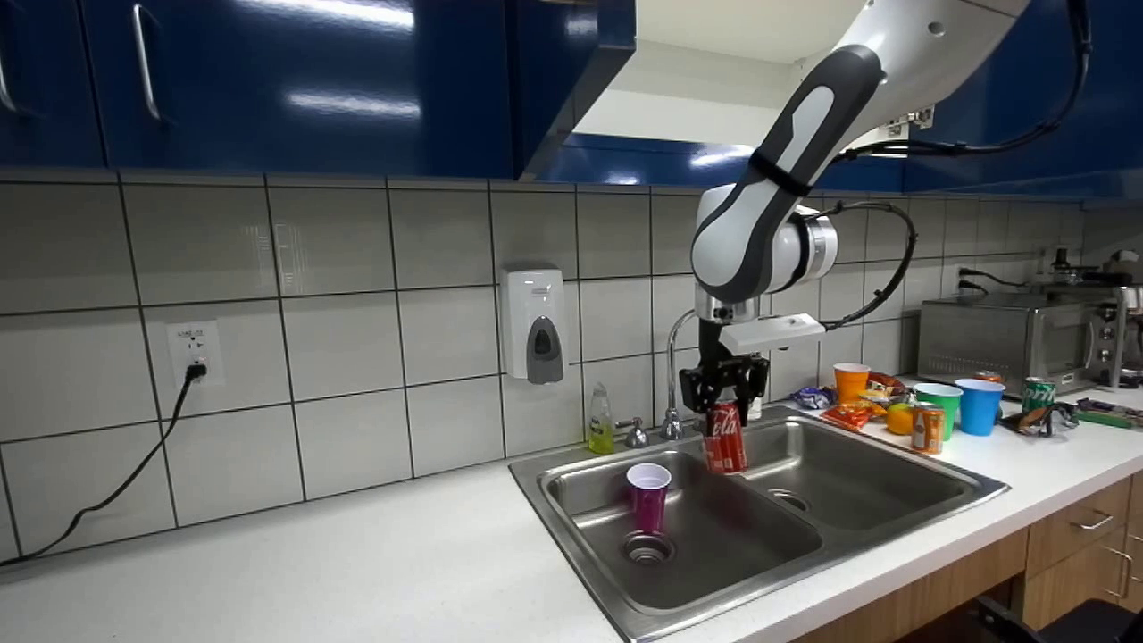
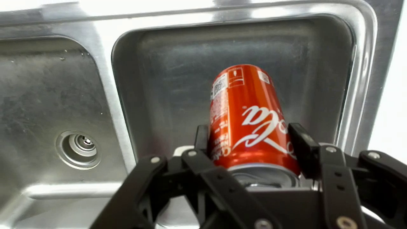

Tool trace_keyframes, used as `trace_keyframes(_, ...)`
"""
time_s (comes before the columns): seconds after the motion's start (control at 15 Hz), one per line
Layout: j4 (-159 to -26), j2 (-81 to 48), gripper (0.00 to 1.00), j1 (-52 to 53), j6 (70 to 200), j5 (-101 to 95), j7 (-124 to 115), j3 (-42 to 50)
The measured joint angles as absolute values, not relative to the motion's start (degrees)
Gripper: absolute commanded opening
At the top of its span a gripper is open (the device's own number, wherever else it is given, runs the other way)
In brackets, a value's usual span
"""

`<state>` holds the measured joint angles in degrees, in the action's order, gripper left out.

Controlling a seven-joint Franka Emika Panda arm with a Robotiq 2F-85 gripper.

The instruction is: Put the Coca Cola can inside the open cabinet

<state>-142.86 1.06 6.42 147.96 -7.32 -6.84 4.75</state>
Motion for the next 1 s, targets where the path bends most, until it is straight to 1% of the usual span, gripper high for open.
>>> trace_keyframes(1.0, -146.7, 13.2, 0.39, 4.9, 141.3, -7.2, -6.9, 1.7)
